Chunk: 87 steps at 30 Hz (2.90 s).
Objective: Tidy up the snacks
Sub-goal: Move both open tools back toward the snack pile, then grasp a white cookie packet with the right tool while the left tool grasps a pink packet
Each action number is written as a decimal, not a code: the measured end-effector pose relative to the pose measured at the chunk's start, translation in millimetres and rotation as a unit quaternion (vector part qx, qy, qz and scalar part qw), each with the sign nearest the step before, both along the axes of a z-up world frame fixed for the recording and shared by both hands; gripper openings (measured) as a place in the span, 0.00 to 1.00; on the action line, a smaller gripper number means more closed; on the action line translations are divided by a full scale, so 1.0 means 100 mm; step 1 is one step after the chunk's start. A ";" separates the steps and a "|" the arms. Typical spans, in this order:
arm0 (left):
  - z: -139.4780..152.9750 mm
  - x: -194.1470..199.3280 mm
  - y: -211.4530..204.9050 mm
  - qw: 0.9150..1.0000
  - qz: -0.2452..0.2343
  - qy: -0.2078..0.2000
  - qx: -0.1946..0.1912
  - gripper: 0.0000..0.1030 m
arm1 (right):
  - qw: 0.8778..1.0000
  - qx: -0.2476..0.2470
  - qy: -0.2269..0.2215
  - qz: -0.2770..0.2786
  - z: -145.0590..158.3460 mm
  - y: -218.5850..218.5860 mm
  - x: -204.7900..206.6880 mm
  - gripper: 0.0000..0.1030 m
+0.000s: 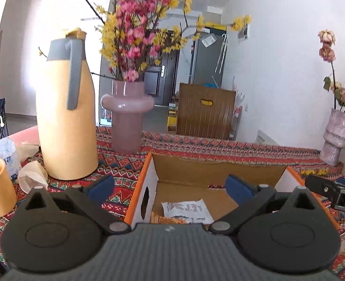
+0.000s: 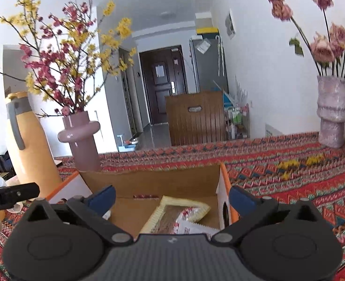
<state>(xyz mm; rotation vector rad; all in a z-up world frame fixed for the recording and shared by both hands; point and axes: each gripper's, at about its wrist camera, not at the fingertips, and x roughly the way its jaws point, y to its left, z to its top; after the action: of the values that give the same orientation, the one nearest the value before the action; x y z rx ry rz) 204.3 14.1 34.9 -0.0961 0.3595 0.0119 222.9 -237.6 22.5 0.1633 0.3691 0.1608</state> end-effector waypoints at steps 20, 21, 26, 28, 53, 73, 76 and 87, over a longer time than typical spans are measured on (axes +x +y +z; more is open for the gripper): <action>0.19 -0.78 0.06 1.000 0.009 -0.014 0.025 1.00 | 0.999 -0.019 -0.044 0.021 0.41 0.05 -0.75 1.00; 0.18 -0.82 0.06 1.000 0.009 -0.013 0.025 1.00 | 0.999 -0.020 -0.044 0.022 0.40 0.04 -0.80 1.00; 0.13 -1.01 0.06 1.000 0.006 -0.008 0.028 1.00 | 0.999 -0.023 -0.041 0.020 0.38 -0.01 -1.02 1.00; 0.11 -1.09 0.07 1.000 0.002 -0.005 0.027 1.00 | 0.999 -0.026 -0.039 0.016 0.36 -0.03 -1.11 1.00; -0.52 -1.63 0.10 0.996 -0.027 0.088 0.018 1.00 | 0.993 -0.047 0.107 -0.015 -0.49 -0.38 -1.84 1.00; -0.62 -1.66 0.18 0.995 -0.019 0.102 0.009 1.00 | 0.985 -0.068 0.153 -0.040 -0.82 -0.25 -1.76 1.00; -0.63 -1.65 0.19 0.994 -0.017 0.103 0.008 1.00 | 0.986 -0.063 0.152 -0.041 -0.80 -0.28 -1.80 0.90; -0.64 -1.64 0.18 0.994 -0.017 0.106 0.009 1.00 | 0.989 -0.062 0.129 -0.035 -0.73 -0.32 -1.90 0.39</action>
<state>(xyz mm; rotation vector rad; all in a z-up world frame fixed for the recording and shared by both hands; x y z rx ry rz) 40.4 32.4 -29.5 -0.0701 0.5729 -0.0086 33.2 -269.7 -50.2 0.0748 0.6284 0.0466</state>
